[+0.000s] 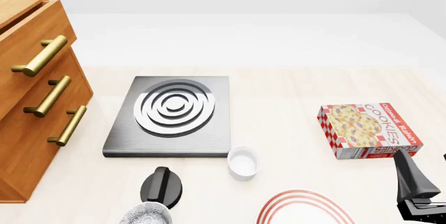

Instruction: Pick the akita bowl on the wooden cabinet and place it on the plate.

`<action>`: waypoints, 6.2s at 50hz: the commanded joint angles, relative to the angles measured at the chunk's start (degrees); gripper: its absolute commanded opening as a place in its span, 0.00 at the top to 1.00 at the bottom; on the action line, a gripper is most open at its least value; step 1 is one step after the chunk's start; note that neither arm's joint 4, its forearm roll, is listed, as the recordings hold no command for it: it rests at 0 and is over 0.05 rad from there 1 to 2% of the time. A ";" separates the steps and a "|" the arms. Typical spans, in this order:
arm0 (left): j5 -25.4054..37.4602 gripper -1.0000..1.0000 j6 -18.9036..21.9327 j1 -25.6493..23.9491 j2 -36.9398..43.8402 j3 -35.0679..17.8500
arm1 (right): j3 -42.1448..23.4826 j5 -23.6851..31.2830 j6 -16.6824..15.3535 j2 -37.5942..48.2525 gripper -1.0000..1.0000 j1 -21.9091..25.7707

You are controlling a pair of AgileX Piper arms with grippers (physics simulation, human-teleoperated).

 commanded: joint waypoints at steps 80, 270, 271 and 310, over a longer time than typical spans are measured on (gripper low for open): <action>13.18 1.00 -16.88 -33.50 -18.54 -0.92 | 0.00 0.00 0.00 0.00 0.00 0.00; -2.47 1.00 -26.28 -76.08 -9.77 30.40 | 0.00 0.00 -0.01 0.00 0.00 0.00; -2.47 1.00 -26.16 -76.25 -9.68 30.37 | 0.00 0.00 -0.01 0.00 0.00 -0.01; -3.99 1.00 -26.13 -82.16 -4.22 29.71 | 0.00 0.00 0.00 0.00 0.00 -0.01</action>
